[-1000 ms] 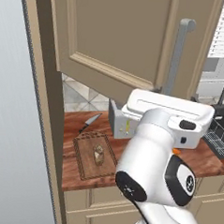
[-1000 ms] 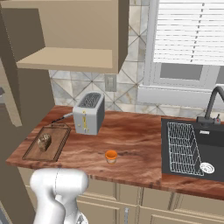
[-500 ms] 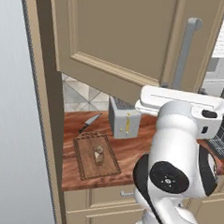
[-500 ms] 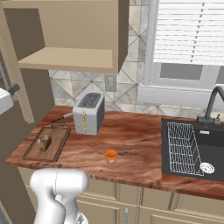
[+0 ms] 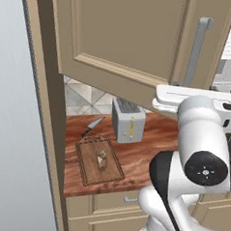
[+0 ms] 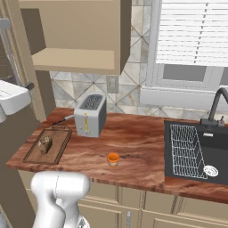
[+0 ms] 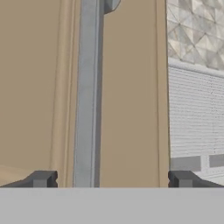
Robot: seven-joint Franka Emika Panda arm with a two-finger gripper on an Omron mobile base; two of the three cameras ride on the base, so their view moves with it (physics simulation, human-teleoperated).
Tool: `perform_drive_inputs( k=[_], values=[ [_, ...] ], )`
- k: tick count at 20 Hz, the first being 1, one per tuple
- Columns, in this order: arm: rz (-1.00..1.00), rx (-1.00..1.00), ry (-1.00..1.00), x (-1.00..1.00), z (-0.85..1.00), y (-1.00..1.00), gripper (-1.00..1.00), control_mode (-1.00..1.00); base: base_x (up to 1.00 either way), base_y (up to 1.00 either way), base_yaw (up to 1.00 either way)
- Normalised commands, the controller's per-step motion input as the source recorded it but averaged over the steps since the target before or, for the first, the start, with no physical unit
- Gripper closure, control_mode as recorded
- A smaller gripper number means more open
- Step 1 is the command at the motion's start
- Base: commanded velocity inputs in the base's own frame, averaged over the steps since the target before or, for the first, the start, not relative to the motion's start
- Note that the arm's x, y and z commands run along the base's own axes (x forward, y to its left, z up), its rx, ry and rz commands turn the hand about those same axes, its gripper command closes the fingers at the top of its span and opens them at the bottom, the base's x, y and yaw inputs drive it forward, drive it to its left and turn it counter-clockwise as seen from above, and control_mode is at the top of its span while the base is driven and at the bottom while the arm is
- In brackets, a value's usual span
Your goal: Pick the bread, place it on the cutting board, pick the jam, place it on the counter, and close the cabinet.
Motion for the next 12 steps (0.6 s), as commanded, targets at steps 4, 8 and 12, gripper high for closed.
perform_drive_inputs(
  k=[4,8,12],
  values=[
    [0.09,0.00,0.00,0.49,-0.13,0.00,-1.00,-1.00,0.00,0.00,0.00],
    [0.07,0.00,0.00,0.47,-0.08,0.00,-1.00,-1.00,0.00,0.00,0.00],
    [0.06,0.00,-0.03,0.42,-0.09,0.00,-1.00,-1.00,0.00,0.00,0.00]
  ],
)
